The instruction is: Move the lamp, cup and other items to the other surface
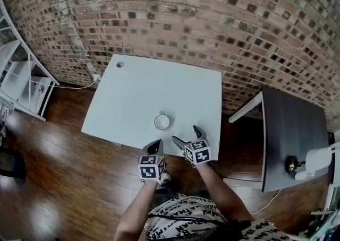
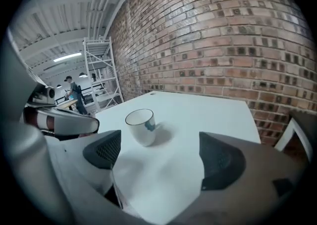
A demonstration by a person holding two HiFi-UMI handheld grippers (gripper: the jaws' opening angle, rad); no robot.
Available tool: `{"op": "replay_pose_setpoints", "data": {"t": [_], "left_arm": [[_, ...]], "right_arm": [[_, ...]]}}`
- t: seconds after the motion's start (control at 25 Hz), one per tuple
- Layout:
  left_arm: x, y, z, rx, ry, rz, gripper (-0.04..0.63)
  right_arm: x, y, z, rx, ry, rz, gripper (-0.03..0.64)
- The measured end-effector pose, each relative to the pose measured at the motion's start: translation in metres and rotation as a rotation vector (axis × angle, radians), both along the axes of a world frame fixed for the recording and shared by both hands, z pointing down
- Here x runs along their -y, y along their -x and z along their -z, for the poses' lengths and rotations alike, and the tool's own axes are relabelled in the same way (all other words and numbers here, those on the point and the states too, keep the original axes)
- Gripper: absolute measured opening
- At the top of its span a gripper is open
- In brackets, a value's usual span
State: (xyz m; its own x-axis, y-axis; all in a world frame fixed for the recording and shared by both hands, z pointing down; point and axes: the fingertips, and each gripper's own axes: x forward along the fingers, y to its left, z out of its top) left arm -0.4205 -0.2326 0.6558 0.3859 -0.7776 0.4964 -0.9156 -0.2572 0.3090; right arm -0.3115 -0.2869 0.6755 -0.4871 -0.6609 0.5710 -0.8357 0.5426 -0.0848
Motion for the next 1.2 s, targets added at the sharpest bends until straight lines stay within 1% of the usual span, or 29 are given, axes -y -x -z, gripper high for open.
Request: {"op": "replay_pose_setpoints", "data": {"t": [0.28,0.48,0.64,0.8,0.92,1.12,1.16,1.2], "left_arm": [[-0.016,-0.049,0.009,-0.003,-0.012,-0.052,0.000],[-0.040,-0.099,0.017,0.000,-0.023,-0.121,0.003],[-0.062,-0.150,0.021,0.009,-0.021,-0.183,0.003],[-0.080,-0.190,0.025,0.004,-0.022,-0.218,0.000],[-0.095,-0.228,0.023,0.010,-0.020,-0.280,0.000],[-0.120,-0.300,0.021,0.014,-0.022,-0.409,0.000],[-0.125,-0.316,0.021,0.016,-0.027,-0.439,0.000],[-0.131,-0.334,0.020,0.018,-0.033,-0.472,0.000]], "right_arm": [[-0.045,-0.074,0.011,0.037,0.008,-0.111,0.505],[-0.081,-0.129,0.017,0.059,0.007,-0.190,0.505],[-0.108,-0.177,0.020,0.083,0.008,-0.254,0.505],[-0.132,-0.216,0.025,0.096,0.001,-0.308,0.505],[-0.154,-0.254,0.025,0.104,-0.007,-0.380,0.505],[-0.194,-0.329,0.023,0.105,-0.025,-0.521,0.505],[-0.203,-0.347,0.024,0.100,-0.038,-0.555,0.496],[-0.213,-0.366,0.025,0.096,-0.051,-0.593,0.433]]}}
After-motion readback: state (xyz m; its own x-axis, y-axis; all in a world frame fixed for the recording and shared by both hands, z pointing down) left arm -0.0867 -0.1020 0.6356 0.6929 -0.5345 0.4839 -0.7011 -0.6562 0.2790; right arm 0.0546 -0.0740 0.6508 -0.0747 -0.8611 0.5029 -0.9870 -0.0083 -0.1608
